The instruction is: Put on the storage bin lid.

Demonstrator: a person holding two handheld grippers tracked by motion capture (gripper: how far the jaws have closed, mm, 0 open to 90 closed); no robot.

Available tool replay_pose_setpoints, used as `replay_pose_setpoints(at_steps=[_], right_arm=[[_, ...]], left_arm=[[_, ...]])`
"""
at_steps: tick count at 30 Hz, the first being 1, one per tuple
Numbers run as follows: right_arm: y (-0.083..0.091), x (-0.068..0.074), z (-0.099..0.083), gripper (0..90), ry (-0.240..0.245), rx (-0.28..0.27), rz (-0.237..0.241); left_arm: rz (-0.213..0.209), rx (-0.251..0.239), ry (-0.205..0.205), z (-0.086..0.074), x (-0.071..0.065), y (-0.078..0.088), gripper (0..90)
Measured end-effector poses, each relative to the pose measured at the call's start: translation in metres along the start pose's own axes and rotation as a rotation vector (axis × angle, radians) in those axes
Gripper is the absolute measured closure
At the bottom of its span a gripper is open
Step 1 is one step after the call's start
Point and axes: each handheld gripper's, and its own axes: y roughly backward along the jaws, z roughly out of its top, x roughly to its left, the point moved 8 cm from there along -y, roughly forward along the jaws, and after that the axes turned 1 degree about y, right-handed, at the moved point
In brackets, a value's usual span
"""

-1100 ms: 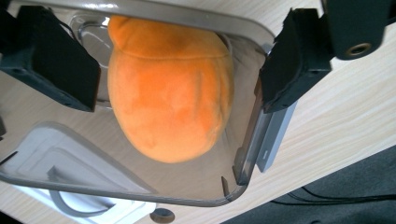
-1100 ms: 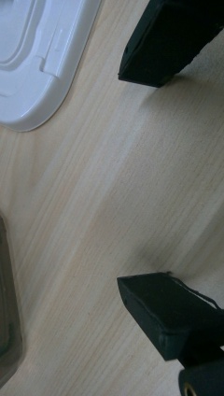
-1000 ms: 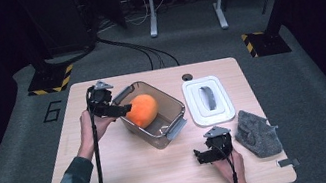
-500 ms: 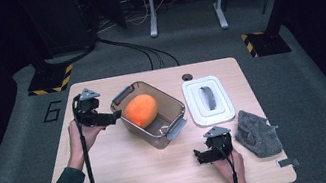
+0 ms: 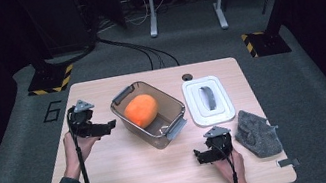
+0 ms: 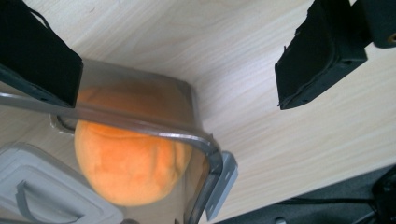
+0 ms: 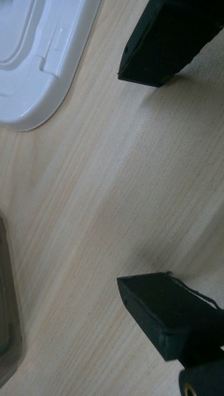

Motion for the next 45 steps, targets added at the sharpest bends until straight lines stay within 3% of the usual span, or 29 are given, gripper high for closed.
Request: replay_pose_setpoints(at_steps=[10,18,24,26,28,31,33,37,38,41,45], right_arm=[[-0.001,0.0,0.0,1.6,-0.012,-0.003,-0.009],[-0.001,0.0,0.0,1.5,-0.012,-0.002,-0.009],[-0.001,0.001,0.0,0.6,-0.015,0.003,-0.005],[-0.001,0.0,0.001,0.6,-0.015,0.001,-0.012],[-0.001,-0.001,0.001,0.5,-0.019,0.002,-0.017],[-0.001,-0.001,0.001,1.1,-0.027,0.007,-0.016],[-0.001,-0.002,0.002,0.8,-0.021,0.012,-0.004],[-0.001,-0.003,0.003,0.4,-0.066,0.02,0.008],[-0.001,-0.006,0.004,0.4,-0.044,0.014,0.01],[0.001,-0.008,0.007,0.4,-0.051,0.018,0.011],[0.003,-0.013,0.014,0.5,-0.05,0.009,0.014]], left_arm=[[0.013,0.016,0.04,-0.032,0.007,-0.005,0.0],[0.01,0.055,0.083,-0.069,0.012,-0.019,0.0],[0.032,0.071,0.11,-0.093,0.018,-0.03,0.0],[0.059,0.08,0.092,-0.101,0.02,-0.033,0.0],[0.052,0.095,0.099,-0.108,0.02,-0.037,0.0],[0.078,0.097,0.093,-0.118,0.022,-0.045,0.0],[0.055,0.121,0.112,-0.122,0.022,-0.048,0.0],[0.096,0.089,0.107,-0.125,0.025,-0.052,0.0],[0.093,0.093,0.106,-0.127,0.025,-0.054,0.0],[0.09,0.11,0.089,-0.134,0.026,-0.058,0.0],[0.104,0.085,0.079,-0.136,0.027,-0.058,0.0]])
